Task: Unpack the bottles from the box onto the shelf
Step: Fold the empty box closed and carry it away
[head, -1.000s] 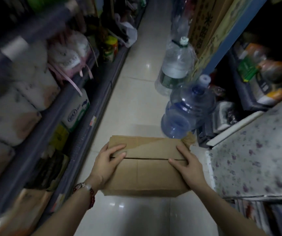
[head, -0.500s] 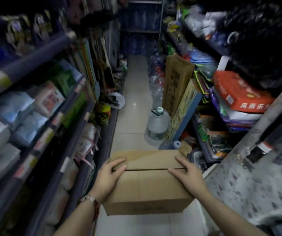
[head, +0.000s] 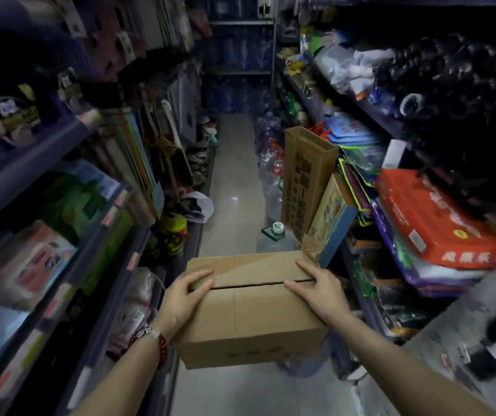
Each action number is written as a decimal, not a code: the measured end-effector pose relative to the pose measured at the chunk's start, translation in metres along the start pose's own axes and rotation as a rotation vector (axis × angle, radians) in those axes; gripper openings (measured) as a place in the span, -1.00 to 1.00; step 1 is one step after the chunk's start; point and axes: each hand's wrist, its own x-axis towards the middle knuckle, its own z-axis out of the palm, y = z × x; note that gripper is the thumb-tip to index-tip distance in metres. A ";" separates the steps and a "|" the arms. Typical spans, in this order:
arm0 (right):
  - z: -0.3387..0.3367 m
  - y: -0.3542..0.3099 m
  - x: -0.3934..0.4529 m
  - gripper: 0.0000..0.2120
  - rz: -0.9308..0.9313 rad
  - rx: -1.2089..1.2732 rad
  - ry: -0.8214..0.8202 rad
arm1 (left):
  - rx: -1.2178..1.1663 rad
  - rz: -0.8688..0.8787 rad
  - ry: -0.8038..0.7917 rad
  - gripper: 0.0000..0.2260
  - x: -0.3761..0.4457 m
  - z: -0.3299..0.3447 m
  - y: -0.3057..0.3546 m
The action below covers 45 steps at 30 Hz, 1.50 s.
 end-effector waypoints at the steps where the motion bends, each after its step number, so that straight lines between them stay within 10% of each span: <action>1: -0.002 -0.006 0.017 -0.36 -0.008 -0.008 -0.014 | 0.003 -0.006 0.007 -0.59 0.014 -0.003 0.003; 20: 0.083 -0.081 0.336 -0.39 0.031 0.032 -0.069 | 0.002 -0.123 -0.024 -0.80 0.337 -0.069 -0.036; 45: 0.199 -0.033 0.711 -0.38 0.174 0.000 -0.189 | -0.081 -0.392 -0.175 -0.46 0.706 -0.045 -0.143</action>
